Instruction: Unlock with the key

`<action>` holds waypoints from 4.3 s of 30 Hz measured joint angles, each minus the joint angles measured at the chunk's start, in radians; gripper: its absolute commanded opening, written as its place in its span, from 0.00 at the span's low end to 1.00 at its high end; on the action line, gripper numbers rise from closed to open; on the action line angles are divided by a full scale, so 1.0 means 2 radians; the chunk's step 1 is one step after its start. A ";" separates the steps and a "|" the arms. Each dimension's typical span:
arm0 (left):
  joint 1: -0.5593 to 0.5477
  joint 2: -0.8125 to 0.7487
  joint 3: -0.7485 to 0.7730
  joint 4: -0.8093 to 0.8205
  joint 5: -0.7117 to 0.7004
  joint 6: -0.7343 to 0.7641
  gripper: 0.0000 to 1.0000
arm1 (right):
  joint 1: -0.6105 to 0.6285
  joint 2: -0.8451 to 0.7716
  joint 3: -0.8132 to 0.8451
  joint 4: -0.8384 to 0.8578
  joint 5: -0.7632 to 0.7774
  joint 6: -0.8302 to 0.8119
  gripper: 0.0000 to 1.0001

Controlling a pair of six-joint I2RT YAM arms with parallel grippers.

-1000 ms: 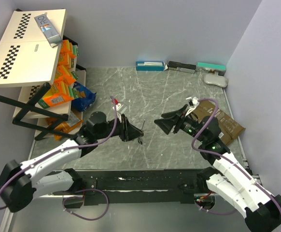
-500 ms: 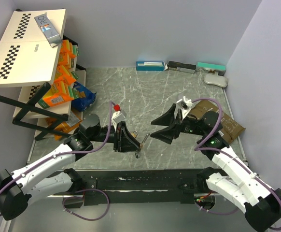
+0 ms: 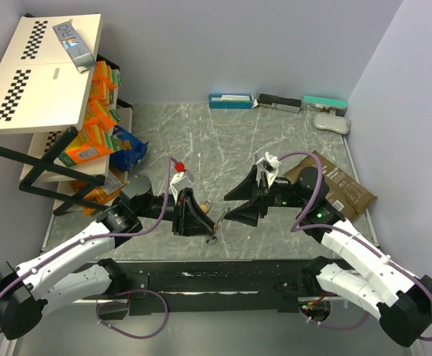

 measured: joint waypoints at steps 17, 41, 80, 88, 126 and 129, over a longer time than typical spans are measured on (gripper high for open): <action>0.001 -0.001 0.000 0.045 0.015 -0.031 0.01 | 0.006 0.013 0.000 0.000 -0.007 -0.006 0.46; 0.001 -0.002 -0.003 0.066 0.014 -0.043 0.01 | 0.007 -0.007 -0.024 0.024 0.057 0.024 0.49; 0.001 0.028 -0.001 0.044 -0.106 -0.017 0.01 | 0.120 -0.061 -0.021 -0.130 0.392 0.079 0.56; 0.001 0.044 -0.001 0.052 -0.105 -0.017 0.01 | 0.122 -0.049 -0.020 -0.121 0.402 0.082 0.53; 0.001 0.076 0.009 0.078 -0.112 -0.031 0.01 | 0.138 -0.028 -0.020 -0.084 0.421 0.115 0.31; 0.001 0.076 0.009 0.079 -0.112 -0.031 0.01 | 0.138 -0.028 -0.020 -0.079 0.423 0.120 0.19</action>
